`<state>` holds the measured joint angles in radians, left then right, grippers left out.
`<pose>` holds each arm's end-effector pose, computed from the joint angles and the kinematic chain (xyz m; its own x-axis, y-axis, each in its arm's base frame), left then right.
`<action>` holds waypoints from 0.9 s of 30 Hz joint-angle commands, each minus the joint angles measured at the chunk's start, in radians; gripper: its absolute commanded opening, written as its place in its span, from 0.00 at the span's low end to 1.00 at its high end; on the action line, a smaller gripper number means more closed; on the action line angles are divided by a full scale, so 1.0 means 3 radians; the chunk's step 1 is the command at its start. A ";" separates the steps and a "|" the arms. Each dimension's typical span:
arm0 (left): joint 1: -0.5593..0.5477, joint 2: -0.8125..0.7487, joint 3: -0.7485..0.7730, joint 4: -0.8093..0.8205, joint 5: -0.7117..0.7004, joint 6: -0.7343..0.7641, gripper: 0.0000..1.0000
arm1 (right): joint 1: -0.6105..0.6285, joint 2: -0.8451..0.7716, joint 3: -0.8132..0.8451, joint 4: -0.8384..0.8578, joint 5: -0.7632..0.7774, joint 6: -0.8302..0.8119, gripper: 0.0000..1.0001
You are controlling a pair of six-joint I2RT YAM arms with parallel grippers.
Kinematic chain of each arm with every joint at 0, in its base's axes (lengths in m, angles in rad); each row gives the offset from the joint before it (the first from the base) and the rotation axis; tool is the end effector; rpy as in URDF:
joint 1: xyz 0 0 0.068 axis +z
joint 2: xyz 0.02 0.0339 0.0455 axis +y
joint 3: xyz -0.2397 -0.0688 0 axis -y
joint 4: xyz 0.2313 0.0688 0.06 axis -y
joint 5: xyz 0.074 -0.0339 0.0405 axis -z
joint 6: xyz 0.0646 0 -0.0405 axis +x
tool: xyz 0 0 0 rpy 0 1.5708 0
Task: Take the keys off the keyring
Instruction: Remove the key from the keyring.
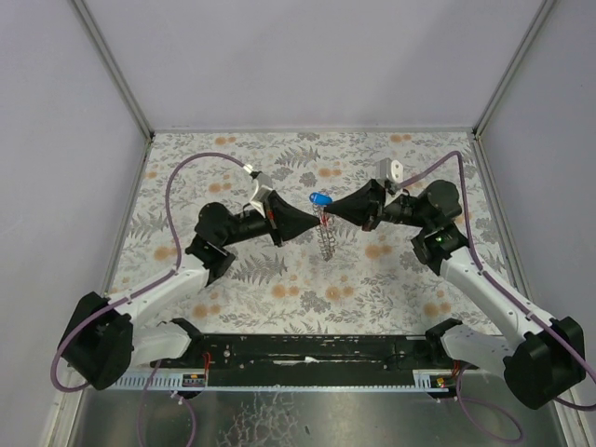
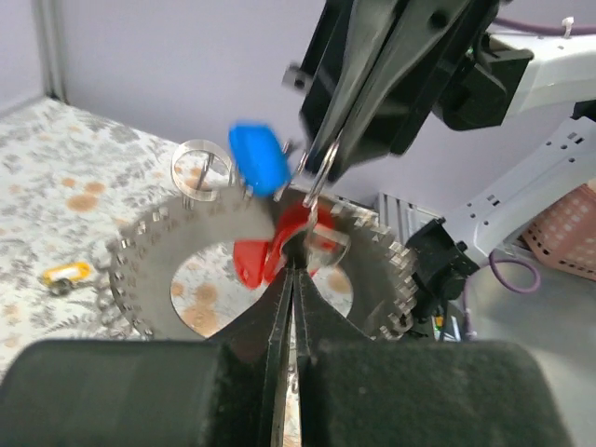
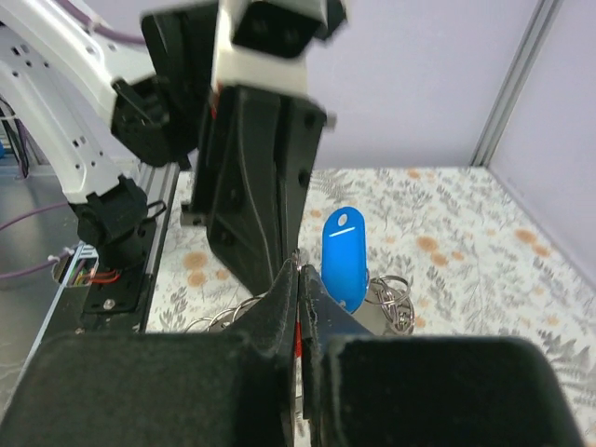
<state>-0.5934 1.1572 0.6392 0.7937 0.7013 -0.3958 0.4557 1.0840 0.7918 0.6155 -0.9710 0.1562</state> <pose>0.2030 -0.1872 0.3042 -0.1549 -0.2508 -0.9556 0.9561 0.2054 -0.2089 0.2023 0.1585 0.3513 0.1338 0.1634 -0.9774 -0.9840 0.1387 -0.1115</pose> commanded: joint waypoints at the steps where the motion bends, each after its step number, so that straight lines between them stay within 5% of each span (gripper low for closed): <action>1: 0.0013 0.0194 0.0004 0.0426 0.0252 -0.0404 0.00 | -0.0028 -0.0092 0.0215 0.0861 -0.0023 0.0359 0.00; 9: 0.0014 0.0270 -0.0136 0.1103 0.0301 -0.0859 0.00 | -0.0023 -0.0157 0.0041 0.0893 0.0065 0.0486 0.00; 13: 0.0012 -0.0331 -0.0447 0.0773 0.0076 -0.0428 0.15 | -0.0027 -0.0279 -0.0030 0.0711 -0.0036 0.0355 0.00; 17: 0.0014 -0.0853 -0.0547 0.0558 0.0075 -0.0238 0.20 | -0.0027 -0.0386 -0.0155 0.0613 -0.0138 0.0312 0.00; 27: -0.0340 -0.0587 -0.0150 0.0437 -0.0065 0.0053 0.31 | -0.0029 -0.0485 -0.0298 0.0592 -0.0358 0.0275 0.00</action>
<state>-0.6426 0.9333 0.5201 0.9493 0.7151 -0.4683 0.4511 0.9657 0.6987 0.7467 -1.0504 0.2569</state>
